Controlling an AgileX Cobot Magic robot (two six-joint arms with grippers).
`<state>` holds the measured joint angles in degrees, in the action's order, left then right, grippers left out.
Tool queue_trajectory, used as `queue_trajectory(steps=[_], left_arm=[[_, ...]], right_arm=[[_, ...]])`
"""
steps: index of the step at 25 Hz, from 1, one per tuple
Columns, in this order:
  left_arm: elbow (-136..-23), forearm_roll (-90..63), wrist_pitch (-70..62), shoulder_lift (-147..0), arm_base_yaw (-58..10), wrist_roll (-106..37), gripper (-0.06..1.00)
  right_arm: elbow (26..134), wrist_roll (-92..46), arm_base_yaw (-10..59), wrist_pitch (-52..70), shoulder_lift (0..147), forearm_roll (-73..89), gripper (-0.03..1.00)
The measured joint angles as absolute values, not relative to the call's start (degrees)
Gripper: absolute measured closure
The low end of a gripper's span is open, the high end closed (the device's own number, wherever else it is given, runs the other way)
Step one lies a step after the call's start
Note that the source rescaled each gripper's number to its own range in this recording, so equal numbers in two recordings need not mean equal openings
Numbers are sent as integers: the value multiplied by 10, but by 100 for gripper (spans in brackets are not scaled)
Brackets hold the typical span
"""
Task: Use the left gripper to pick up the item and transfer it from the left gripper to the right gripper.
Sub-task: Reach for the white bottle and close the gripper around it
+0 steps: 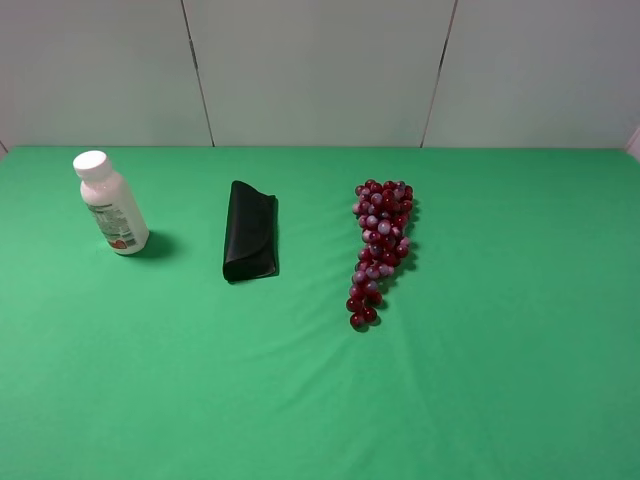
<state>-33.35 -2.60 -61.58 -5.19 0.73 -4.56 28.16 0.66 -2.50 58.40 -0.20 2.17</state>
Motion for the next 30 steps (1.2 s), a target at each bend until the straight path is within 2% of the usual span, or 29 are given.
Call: queue_trajectory(steps=[12,30], left_arm=[[-497,-26,-638,-324,7,-46,-6],[-664,-26,-637,-676,7,-46,-6]], right_arm=[[282,7,-25,584,-2,22,-3],[282,7,-25,584,-2,22,-3]])
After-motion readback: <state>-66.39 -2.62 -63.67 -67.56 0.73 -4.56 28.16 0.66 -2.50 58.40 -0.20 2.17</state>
